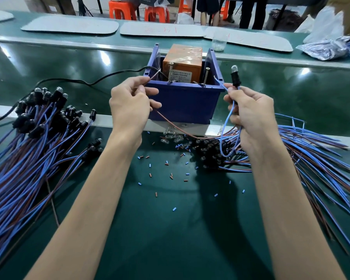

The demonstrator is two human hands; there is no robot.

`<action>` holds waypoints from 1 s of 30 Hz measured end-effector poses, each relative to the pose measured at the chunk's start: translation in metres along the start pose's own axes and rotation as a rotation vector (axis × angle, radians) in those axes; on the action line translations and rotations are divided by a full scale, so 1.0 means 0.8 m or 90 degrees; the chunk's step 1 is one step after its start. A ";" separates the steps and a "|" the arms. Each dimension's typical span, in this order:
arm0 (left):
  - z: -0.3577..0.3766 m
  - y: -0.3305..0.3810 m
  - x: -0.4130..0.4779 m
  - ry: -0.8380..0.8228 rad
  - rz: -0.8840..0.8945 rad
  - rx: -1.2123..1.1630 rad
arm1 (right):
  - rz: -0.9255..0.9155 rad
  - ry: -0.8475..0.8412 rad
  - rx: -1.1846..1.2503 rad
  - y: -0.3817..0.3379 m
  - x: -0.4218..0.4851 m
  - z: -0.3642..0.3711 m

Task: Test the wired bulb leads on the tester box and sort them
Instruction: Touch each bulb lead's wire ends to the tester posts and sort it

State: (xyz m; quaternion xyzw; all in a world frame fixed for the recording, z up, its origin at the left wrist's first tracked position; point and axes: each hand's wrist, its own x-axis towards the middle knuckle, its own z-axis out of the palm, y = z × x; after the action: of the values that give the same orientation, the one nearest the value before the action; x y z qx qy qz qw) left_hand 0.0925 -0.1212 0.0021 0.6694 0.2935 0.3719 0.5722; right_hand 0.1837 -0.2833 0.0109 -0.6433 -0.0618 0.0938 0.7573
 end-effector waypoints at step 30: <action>-0.001 -0.006 0.003 -0.060 0.021 0.043 | -0.011 -0.082 -0.054 0.001 -0.003 0.002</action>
State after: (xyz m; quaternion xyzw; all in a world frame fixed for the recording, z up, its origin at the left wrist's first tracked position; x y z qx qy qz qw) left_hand 0.0929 -0.1179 -0.0021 0.7101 0.2675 0.3392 0.5560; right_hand 0.1807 -0.2827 0.0103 -0.6666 -0.1197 0.1262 0.7248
